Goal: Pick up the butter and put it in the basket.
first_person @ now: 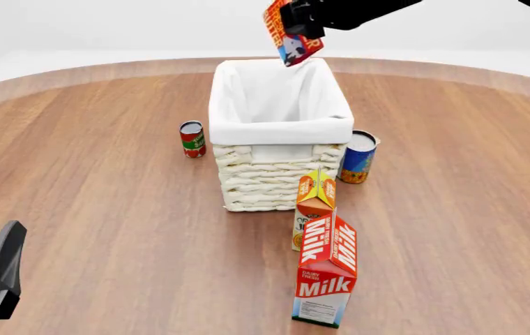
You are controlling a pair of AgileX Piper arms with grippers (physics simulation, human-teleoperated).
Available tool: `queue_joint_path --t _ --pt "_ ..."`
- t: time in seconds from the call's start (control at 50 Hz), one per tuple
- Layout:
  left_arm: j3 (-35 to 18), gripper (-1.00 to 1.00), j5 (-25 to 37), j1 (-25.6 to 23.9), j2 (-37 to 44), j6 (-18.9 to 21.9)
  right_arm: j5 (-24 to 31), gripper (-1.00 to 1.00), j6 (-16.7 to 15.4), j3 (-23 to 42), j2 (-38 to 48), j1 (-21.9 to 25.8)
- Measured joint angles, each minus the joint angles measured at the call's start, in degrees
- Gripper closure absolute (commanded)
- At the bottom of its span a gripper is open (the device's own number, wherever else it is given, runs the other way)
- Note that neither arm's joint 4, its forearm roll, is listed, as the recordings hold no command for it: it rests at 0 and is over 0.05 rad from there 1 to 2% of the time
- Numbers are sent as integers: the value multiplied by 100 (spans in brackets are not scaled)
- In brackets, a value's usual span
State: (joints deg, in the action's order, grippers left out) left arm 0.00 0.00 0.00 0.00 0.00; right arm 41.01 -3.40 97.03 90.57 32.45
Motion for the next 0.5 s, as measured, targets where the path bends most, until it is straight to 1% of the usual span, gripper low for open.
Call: queue_joint_path --t 0.5 --pt "0 -100 0 0 0 0 -121 100 -120 29 370 -48"
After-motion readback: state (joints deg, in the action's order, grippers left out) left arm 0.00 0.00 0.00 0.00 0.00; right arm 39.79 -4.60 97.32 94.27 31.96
